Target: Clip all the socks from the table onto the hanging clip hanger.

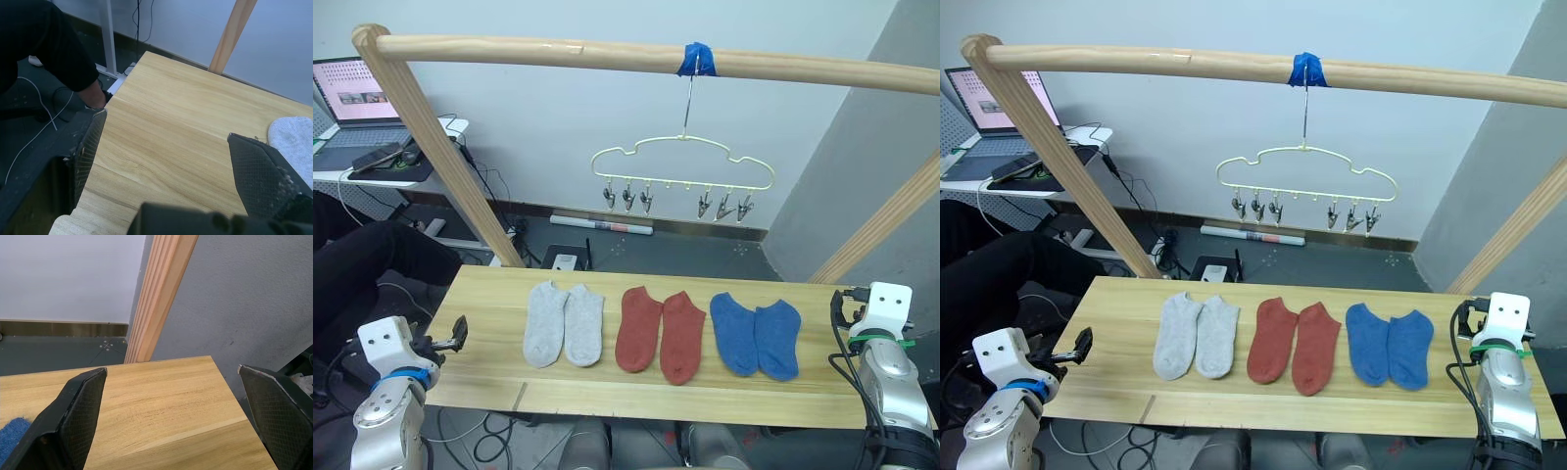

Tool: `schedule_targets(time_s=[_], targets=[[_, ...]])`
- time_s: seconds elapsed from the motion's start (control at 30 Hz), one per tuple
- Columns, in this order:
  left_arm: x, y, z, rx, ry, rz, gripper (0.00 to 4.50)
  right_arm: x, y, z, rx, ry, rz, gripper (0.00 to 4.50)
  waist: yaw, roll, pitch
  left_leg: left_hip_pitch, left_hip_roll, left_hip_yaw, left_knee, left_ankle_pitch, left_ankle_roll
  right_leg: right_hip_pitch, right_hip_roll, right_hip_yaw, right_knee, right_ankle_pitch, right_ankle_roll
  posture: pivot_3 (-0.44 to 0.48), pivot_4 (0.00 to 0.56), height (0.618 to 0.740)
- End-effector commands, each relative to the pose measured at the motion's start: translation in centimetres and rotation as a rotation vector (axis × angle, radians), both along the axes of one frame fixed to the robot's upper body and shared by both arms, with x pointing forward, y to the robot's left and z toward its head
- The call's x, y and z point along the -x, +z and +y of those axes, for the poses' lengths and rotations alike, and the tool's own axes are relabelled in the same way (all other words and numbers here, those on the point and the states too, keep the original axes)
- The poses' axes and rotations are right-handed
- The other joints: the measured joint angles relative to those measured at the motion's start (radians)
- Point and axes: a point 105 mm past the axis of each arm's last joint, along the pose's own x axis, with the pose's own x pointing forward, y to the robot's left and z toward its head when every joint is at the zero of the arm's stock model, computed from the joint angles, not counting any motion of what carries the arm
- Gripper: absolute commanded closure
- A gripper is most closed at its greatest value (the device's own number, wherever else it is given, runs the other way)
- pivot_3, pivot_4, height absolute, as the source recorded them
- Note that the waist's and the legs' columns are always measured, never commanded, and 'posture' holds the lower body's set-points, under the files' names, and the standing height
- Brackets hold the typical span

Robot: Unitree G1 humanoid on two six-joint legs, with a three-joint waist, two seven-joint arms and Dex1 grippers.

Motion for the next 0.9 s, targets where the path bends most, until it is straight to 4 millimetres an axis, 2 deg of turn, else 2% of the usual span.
schedule_targets(time_s=[0.03, 0.17, 0.23, 0.37, 0.43, 0.57, 0.63, 0.73, 0.77, 0.8, 0.83, 0.9], targets=[[-0.5, 1.5, 0.6, -0.055, 0.003, -0.030, 0.02, 0.3, 1.5, -0.6, 0.015, -0.024, -0.057, 0.00, 0.000, 0.000, 0.000, 0.000, 0.000, 0.000, 0.000, 0.000, 0.000, 0.000, 0.000, 0.000, 0.000, 0.000, 0.000, -0.007, 0.141, 0.740], [-0.2, 2.5, 1.3, -0.098, 0.049, -0.067, 0.02, 0.9, 1.7, -0.7, 0.022, -0.022, -0.057, 0.00, -0.002, 0.000, 0.001, 0.000, 0.000, 0.000, 0.000, 0.000, 0.000, 0.000, 0.000, 0.000, 0.000, 0.000, 0.000, -0.027, 0.159, 0.740], [-0.3, 3.0, 0.8, -0.068, -0.002, -0.076, 0.02, 1.0, 1.8, -0.4, 0.026, 0.000, -0.051, 0.00, -0.005, 0.000, 0.004, 0.000, 0.000, 0.000, 0.000, 0.000, 0.000, 0.000, 0.000, 0.001, 0.000, 0.000, 0.000, -0.034, 0.166, 0.740], [-0.7, 6.0, -0.5, -0.043, -0.128, -0.148, 0.02, 0.7, 2.5, 0.9, 0.004, 0.100, -0.044, 0.00, -0.008, 0.001, 0.016, -0.001, 0.001, 0.001, 0.000, 0.000, 0.000, -0.002, 0.000, 0.001, 0.000, 0.000, 0.000, -0.054, 0.202, 0.740], [-0.5, 7.3, -1.5, -0.023, -0.185, -0.187, 0.02, 0.5, 3.0, 1.7, -0.021, 0.168, -0.040, 0.00, -0.010, 0.004, 0.023, -0.002, 0.001, 0.002, 0.000, 0.000, 0.000, -0.003, 0.000, 0.002, 0.000, 0.000, 0.000, -0.059, 0.208, 0.740], [-0.1, 9.8, -3.8, -0.051, -0.305, -0.244, 0.02, 0.4, 4.0, 4.8, -0.075, 0.406, -0.011, 0.00, -0.012, 0.004, 0.036, -0.005, 0.001, 0.005, -0.001, 0.000, 0.000, -0.009, -0.001, 0.005, 0.000, 0.000, 0.000, -0.063, 0.227, 0.740], [-0.1, 10.4, -5.4, -0.052, -0.378, -0.250, 0.02, 0.5, 4.5, 6.1, -0.081, 0.499, -0.001, 0.00, -0.012, 0.005, 0.045, -0.006, 0.001, 0.006, -0.002, -0.001, -0.001, -0.010, -0.001, 0.005, 0.000, -0.001, 0.001, -0.064, 0.232, 0.740], [-0.3, 11.0, -6.4, -0.045, -0.405, -0.267, 0.02, 0.4, 5.0, 7.5, -0.091, 0.590, 0.006, 0.00, -0.013, 0.005, 0.051, -0.006, 0.001, 0.006, -0.002, -0.001, -0.001, -0.010, 0.000, 0.005, 0.000, -0.001, 0.002, -0.067, 0.237, 0.740], [-0.8, 11.7, -7.5, -0.059, -0.442, -0.288, 0.02, 0.4, 5.8, 9.6, -0.116, 0.708, -0.006, 0.00, -0.013, 0.004, 0.054, -0.006, 0.001, 0.006, -0.002, -0.001, -0.001, -0.010, 0.000, 0.005, 0.000, -0.001, 0.002, -0.070, 0.242, 0.740], [-1.6, 12.5, -9.4, -0.074, -0.500, -0.313, 0.02, 0.6, 7.1, 12.8, -0.159, 0.896, -0.033, 0.00, -0.013, 0.004, 0.059, -0.006, 0.001, 0.006, -0.001, -0.001, -0.001, -0.010, 0.000, 0.006, 0.000, -0.001, 0.002, -0.071, 0.245, 0.740], [-2.0, 13.0, -10.7, -0.086, -0.540, -0.329, 0.02, 1.1, 8.0, 14.9, -0.188, 1.028, -0.050, 0.00, -0.013, 0.003, 0.066, -0.006, 0.001, 0.006, -0.001, -0.001, -0.001, -0.010, 0.000, 0.006, 0.001, -0.001, 0.002, -0.071, 0.245, 0.740], [-3.1, 13.9, -13.1, -0.075, -0.598, -0.368, 0.02, 1.7, 9.6, 18.1, -0.215, 1.211, -0.085, 0.00, -0.013, 0.003, 0.073, -0.006, 0.001, 0.006, 0.001, -0.001, -0.001, -0.010, 0.000, 0.006, 0.001, 0.000, 0.004, -0.078, 0.248, 0.740]])
